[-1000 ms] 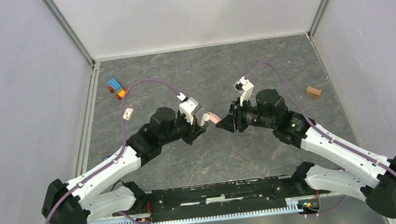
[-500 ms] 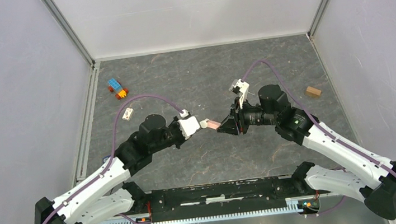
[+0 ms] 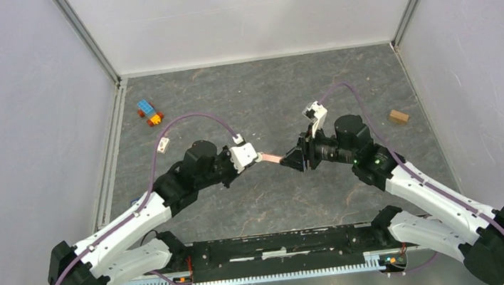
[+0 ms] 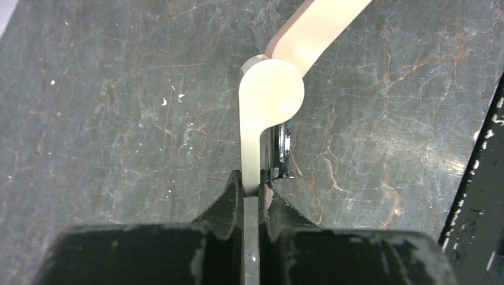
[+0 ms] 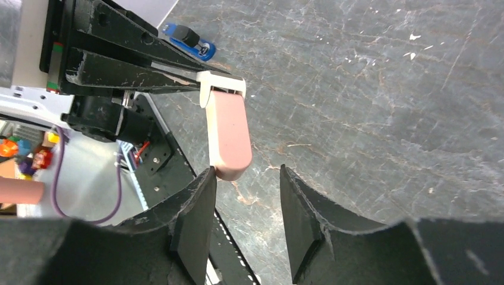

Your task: Load the staples into the stapler

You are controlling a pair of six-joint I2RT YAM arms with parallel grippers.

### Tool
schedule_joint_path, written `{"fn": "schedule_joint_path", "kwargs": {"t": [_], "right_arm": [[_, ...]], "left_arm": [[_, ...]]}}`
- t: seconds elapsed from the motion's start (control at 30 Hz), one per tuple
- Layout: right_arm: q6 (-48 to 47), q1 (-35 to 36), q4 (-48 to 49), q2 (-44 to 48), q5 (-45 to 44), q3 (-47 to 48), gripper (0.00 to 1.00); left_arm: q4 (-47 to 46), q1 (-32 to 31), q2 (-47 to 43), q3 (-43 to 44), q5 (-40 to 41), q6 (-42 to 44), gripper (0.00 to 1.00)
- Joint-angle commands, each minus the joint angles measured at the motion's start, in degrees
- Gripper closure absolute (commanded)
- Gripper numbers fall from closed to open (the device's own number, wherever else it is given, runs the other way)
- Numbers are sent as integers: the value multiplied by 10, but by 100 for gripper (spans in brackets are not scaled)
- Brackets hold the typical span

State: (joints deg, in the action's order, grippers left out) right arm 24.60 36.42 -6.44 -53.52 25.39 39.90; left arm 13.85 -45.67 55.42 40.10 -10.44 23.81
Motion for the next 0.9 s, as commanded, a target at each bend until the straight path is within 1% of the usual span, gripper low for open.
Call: {"fn": "schedule_joint_path", "kwargs": {"t": [0.0,0.1,0.17,0.23,0.33,0.47,0.57,0.63,0.77,0.87], "right_arm": [[81,-5,124,9,-23,-33,49],[90,-4,144,13,-17,-43,42],[98,-4,154,23,-39,-50,35],[112,-4,169,36,-66,-59,30],[148,-4,221,51,-90,-82,26],[176,-2,283,41,-79,-92,35],[190,5,314,30,-67,-90,41],[199,13,332,26,-75,-90,43],[215,30,367,4,-105,-82,47],[225,36,366,-19,-143,-62,58]], "left_arm": [[-40,1,-10,9,-26,-93,98],[-52,1,-9,13,-23,-135,98],[-54,1,-6,20,-16,-166,98],[-59,3,0,29,2,-211,98],[-53,2,16,55,11,-281,98],[-25,2,45,106,20,-358,98],[20,2,74,148,28,-397,98],[40,2,87,167,26,-413,98],[20,2,86,160,18,-433,98],[-13,2,74,135,9,-440,98]]}}
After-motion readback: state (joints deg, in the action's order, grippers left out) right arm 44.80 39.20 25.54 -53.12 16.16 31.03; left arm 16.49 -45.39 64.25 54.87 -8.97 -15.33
